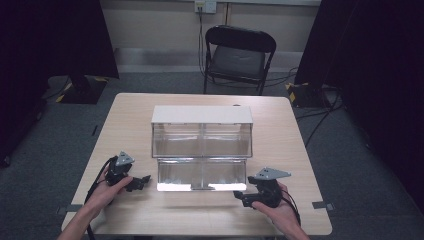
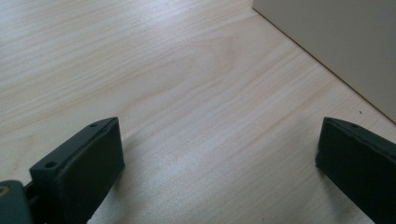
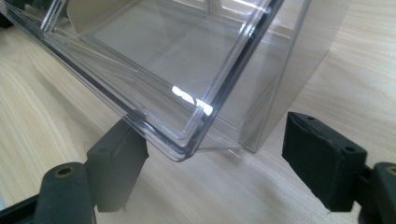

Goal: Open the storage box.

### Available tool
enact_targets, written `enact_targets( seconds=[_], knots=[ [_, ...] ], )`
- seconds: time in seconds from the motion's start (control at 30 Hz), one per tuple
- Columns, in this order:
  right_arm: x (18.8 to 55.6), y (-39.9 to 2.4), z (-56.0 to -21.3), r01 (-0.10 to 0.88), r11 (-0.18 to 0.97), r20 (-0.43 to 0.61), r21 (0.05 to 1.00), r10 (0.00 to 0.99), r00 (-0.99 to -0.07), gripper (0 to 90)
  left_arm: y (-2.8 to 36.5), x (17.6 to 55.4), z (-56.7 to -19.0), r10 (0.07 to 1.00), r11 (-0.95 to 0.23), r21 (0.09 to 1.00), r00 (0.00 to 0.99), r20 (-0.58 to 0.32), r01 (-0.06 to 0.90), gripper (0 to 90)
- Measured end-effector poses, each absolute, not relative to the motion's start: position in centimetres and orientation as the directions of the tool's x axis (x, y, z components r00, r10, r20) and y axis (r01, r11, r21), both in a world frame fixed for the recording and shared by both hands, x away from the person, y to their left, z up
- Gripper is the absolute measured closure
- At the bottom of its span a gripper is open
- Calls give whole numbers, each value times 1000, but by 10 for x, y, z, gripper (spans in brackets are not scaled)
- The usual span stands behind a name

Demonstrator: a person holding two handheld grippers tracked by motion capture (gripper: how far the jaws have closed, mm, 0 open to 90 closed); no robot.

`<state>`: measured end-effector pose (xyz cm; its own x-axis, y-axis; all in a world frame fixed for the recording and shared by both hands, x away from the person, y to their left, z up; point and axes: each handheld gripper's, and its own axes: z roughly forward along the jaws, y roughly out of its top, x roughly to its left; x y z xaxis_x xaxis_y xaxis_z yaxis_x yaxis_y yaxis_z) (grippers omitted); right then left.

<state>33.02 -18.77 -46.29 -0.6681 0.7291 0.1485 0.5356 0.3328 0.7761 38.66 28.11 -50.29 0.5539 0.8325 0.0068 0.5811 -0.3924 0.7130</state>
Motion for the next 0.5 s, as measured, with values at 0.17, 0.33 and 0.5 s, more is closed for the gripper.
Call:
enact_targets(
  seconds=[0.17,0.33,0.5],
  knots=[
    [329,-186,-462,526,329,146,784,726,-672,217,281,387,-503,833,-393,713,554,7,581,3],
    [327,-185,-460,514,333,135,791,724,-676,217,281,386,-503,834,-393,713,552,9,581,3],
    [326,-185,-459,509,337,126,792,726,-676,217,281,386,-503,833,-394,712,554,9,581,3]
  ],
)
